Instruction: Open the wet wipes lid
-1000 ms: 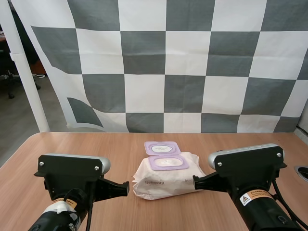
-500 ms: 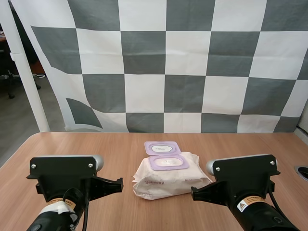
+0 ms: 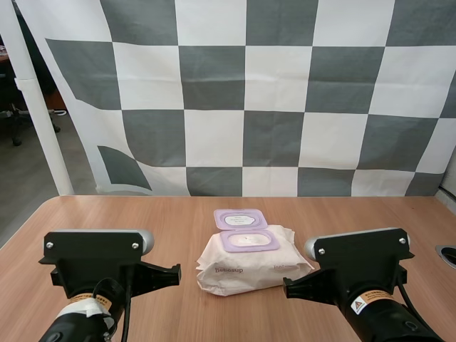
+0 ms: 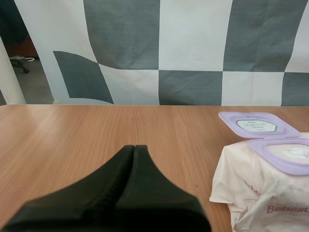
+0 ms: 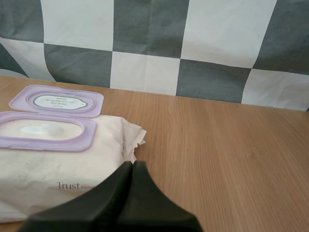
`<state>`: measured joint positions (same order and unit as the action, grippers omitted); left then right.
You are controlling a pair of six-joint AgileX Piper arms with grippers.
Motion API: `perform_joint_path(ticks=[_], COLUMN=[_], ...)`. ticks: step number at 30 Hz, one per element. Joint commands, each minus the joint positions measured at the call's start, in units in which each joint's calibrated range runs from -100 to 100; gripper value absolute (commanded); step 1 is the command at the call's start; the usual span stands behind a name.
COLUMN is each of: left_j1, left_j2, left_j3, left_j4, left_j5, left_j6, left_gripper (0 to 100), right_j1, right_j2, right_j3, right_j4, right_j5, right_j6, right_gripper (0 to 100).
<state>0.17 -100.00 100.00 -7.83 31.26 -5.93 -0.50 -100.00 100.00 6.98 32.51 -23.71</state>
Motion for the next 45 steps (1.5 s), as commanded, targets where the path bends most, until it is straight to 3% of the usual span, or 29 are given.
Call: perform_joint_path(ticks=[1, 45], left_j1=[-0.02, -0.02], left_j2=[0.0, 0.0], left_j3=[0.0, 0.0], left_j4=[-0.1, -0.1], left_j5=[-0.2, -1.9], left_j6=[0.0, 0.0], left_gripper=[0, 0], right_j1=[0.0, 0.0], right_j2=[0.0, 0.0], right_j3=[0.0, 0.0], right_j4=[0.0, 0.0], right_j5=[0.0, -0.8], right_j6=[-0.1, -0.1], right_gripper=[0, 0])
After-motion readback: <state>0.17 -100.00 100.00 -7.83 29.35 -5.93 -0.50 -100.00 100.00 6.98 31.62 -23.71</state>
